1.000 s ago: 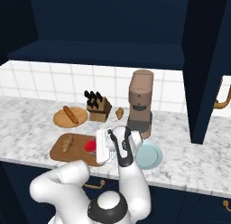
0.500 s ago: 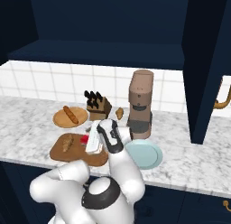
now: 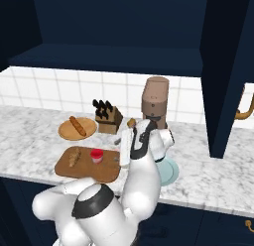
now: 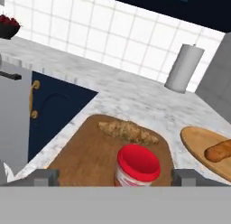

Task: From the different types of pastries on the counter, select a croissant and place it on the cutting board. Then retrieve a jar of jam from the cabinet and place it alongside the croissant on the cutting board.

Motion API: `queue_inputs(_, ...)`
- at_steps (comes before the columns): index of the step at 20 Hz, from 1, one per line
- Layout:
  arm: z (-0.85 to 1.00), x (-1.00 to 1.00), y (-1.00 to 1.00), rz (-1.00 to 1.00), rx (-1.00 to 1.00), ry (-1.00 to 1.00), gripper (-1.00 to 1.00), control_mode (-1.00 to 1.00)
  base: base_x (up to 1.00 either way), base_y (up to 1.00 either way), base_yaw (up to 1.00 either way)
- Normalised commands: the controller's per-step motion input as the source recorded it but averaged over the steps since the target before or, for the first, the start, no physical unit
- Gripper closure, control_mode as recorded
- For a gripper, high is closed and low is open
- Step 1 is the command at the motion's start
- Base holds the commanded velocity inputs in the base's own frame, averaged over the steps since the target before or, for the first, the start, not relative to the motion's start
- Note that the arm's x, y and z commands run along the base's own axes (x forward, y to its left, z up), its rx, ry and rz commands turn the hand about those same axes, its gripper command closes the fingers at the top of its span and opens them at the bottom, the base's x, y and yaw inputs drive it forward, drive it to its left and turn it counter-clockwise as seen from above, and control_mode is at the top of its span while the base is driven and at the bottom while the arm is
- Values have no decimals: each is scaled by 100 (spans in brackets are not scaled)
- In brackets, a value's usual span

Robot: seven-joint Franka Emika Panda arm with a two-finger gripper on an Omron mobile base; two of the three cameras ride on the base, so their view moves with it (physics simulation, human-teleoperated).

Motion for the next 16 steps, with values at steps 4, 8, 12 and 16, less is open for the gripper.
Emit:
queue_inputs(4,100,-70,-100,-31,3,5,-100,-100,0,0,0)
queue_inputs(8,100,-27,-95,-54,11,2,-100,-100,0,0,0)
queue_inputs(12,79,0,-47,-73,16,0,-100,-100,0,0,0)
queue_inputs(16,86,-37,-45,-68,18,3,-100,-100,0,0,0)
